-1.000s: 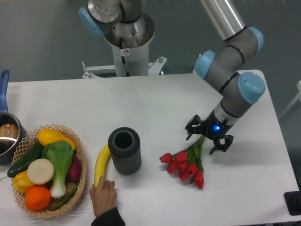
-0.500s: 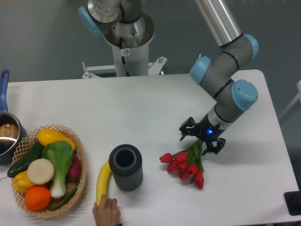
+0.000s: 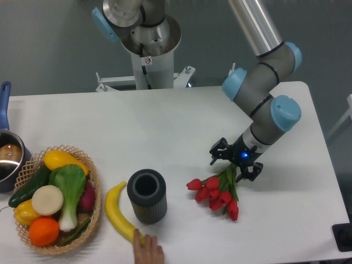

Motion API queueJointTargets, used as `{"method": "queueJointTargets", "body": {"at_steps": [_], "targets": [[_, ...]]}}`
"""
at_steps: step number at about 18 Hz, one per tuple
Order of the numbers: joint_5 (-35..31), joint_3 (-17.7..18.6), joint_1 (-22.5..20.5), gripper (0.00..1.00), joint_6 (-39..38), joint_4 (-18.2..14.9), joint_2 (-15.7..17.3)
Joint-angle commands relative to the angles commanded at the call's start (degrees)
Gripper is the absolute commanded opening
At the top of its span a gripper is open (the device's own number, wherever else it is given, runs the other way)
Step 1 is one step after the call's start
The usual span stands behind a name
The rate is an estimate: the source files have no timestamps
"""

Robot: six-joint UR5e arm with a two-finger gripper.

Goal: Pick up the flowers from the table
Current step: 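Close the gripper around the tulip stems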

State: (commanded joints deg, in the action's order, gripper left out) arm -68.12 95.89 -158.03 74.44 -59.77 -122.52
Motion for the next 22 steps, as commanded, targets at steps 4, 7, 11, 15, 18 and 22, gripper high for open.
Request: {"method": "queueJointTargets", "body": {"at_steps": [4, 7, 11, 15, 18, 22], "targets": [[0.0, 0.0, 0.0, 0.78, 0.09, 0.35, 0.09], [0.09, -0.09, -0.17, 0.65, 0.97, 0.44, 0.26], [0.09, -0.09, -0.26, 0.52, 0.88, 0.35, 0.53], [0.09, 0.09, -0.53, 0.41, 0.53, 0.35, 0.7], [0.18, 0.09, -0.7, 0.4, 0.26, 0.27, 1.4], [0.26, 0.0, -0.7, 0.38, 0.26, 0.27, 1.84]]}}
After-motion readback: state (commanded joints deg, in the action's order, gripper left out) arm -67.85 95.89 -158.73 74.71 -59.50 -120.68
